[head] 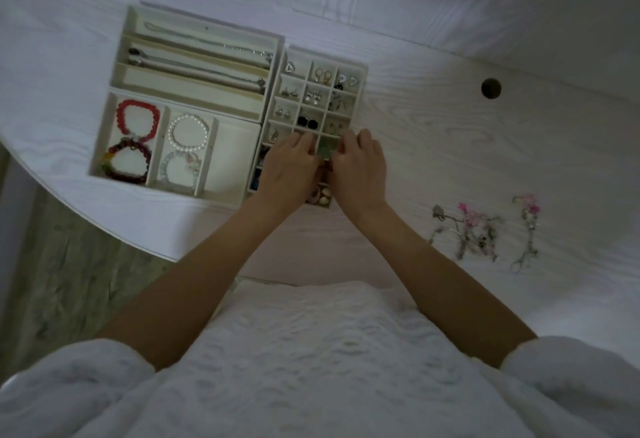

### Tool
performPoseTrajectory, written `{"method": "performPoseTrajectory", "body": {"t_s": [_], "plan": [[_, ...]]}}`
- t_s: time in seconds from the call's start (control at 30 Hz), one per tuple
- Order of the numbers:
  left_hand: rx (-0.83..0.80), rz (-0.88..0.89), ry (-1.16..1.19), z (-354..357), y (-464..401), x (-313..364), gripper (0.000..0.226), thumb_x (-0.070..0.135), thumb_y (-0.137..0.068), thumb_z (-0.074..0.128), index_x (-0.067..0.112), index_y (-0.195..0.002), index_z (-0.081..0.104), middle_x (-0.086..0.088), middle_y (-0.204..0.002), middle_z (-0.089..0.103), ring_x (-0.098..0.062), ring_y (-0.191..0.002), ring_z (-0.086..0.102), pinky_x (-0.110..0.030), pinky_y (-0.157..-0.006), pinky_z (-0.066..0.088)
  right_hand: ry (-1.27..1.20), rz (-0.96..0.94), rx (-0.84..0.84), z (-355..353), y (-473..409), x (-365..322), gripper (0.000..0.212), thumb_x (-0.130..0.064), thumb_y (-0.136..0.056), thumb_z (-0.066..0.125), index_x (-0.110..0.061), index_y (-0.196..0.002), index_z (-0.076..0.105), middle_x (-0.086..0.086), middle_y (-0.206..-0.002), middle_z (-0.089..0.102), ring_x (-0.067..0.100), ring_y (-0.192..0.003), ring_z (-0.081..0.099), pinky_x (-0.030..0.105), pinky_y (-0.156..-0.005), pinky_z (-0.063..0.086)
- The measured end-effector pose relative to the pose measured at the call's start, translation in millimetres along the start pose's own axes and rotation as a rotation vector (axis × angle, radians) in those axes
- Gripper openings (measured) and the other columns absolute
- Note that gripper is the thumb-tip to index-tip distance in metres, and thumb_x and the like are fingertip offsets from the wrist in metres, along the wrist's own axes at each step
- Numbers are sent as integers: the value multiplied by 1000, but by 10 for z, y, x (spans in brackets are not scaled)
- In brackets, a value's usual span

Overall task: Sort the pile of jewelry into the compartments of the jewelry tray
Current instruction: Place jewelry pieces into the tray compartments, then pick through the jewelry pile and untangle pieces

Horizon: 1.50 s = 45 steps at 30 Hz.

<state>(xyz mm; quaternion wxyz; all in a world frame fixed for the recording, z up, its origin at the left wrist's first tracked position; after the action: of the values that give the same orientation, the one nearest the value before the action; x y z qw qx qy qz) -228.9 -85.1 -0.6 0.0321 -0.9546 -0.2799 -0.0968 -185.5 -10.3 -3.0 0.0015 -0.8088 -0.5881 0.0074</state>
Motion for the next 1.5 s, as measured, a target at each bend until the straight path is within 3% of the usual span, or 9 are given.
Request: {"method": "performPoseTrajectory", "body": {"t_s": [0.2,0.37,0.5,0.63,0.77,0.9,1.07,1.23,1.5], "plan": [[64,-21,69,-3,38,-3,31,24,-82,47,11,-70,73,-9,-71,51,-27,-64,50,-30,-56,30,-158,119,106,70,26,99,20,-1,-58,71,-8,-73,59,11,-81,57,27,-72,51,31,-59,36],[156,-62,101,1,201,-8,19,25,-87,55,15,-88,71,-6,-84,59,-26,-78,54,-32,-70,34,-700,287,22,49,121,342,21,-3,-72,64,-8,-91,58,8,-94,57,21,-86,47,21,-72,31],[142,-123,136,51,348,165,31,39,-83,53,20,-102,69,-1,-96,64,-24,-91,53,-35,-81,31,-975,415,30,-155,530,864,15,-3,-83,62,-16,-90,60,-4,-86,60,6,-73,52,9,-66,35],[43,-114,128,194,361,458,43,47,-83,50,21,-112,66,0,-102,66,-25,-97,57,-36,-87,29,-671,534,52,-238,1251,1520,11,-6,-86,60,-13,-94,62,2,-80,62,14,-71,57,24,-66,46],[80,-114,124,246,335,603,26,17,-74,72,20,-99,71,2,-90,68,-26,-90,61,-35,-80,26,-373,680,-104,-45,1844,1967,21,-18,-86,61,-11,-106,58,12,-100,57,32,-84,58,36,-68,45],[94,-140,151,239,306,621,25,14,-77,66,20,-101,70,1,-90,67,-28,-90,58,-36,-80,34,-432,688,-128,158,1939,1978,24,-15,-87,61,-7,-110,59,16,-108,56,34,-86,59,33,-68,43],[51,109,285,286,139,1162,32,26,-87,49,14,-112,66,-4,-97,64,-26,-89,56,-35,-76,46,-565,507,-91,273,1776,1779,31,-8,-83,64,-7,-114,63,15,-116,57,32,-102,57,35,-78,47],[-105,203,240,612,-44,1819,41,23,-76,72,13,-115,65,-8,-105,64,-30,-89,59,-36,-72,52,-629,376,-69,240,1721,1677,26,-15,-87,62,-8,-112,64,14,-112,58,30,-94,59,31,-72,45],[-72,142,142,694,-49,1885,35,19,-77,71,14,-111,66,-5,-107,62,-27,-87,59,-34,-67,48,-334,568,-40,135,1902,2254,26,-27,-96,47,-8,-105,64,10,-101,61,26,-89,58,28,-63,34]]}}
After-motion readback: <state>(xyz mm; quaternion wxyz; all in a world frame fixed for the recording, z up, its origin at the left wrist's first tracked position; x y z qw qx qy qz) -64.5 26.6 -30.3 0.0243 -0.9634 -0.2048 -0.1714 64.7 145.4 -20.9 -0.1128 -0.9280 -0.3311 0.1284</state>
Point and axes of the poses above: each hand's wrist, its own y-axis away from the middle knuckle, its own z-axis out of the palm, x = y × z, the point moved 6 cm from there along -y, towards the middle knuckle
